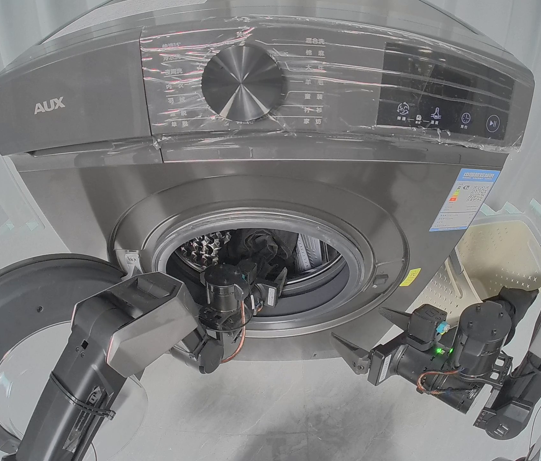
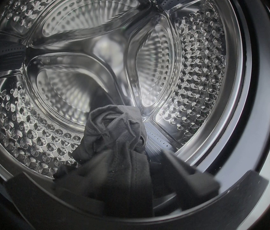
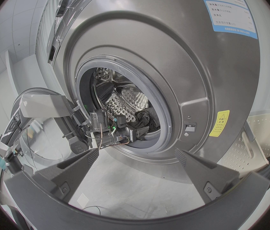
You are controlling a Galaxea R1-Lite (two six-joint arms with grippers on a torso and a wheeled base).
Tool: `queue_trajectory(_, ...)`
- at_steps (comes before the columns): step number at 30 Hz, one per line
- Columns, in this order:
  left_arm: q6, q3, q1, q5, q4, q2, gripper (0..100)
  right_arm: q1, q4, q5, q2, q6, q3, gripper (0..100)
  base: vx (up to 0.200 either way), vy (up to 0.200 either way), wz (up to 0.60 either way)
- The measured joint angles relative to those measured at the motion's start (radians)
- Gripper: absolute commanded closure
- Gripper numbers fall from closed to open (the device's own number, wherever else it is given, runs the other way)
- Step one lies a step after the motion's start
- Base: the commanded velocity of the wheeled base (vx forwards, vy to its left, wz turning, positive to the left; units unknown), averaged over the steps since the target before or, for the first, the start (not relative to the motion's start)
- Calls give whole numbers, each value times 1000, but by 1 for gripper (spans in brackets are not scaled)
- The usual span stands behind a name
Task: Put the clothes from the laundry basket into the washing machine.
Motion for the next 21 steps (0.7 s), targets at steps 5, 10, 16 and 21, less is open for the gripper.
queue_trajectory(5, 0, -25, 6, 0, 7, 11, 100, -1, 0, 0, -1, 0, -1, 0, 0, 0, 0)
queue_trajectory(10, -17, -108, 16, 4, 17, 18, 100, -1, 0, 0, -5, 0, -2, 0, 0, 0, 0)
queue_trajectory(16, -49, -270, 27, 27, 19, 30, 100, -4, 0, 2, -14, 0, -3, 0, 0, 0, 0)
queue_trajectory(21, -67, -378, 38, 47, 26, 48, 100, -7, 0, 2, -20, 0, -2, 0, 0, 0, 0)
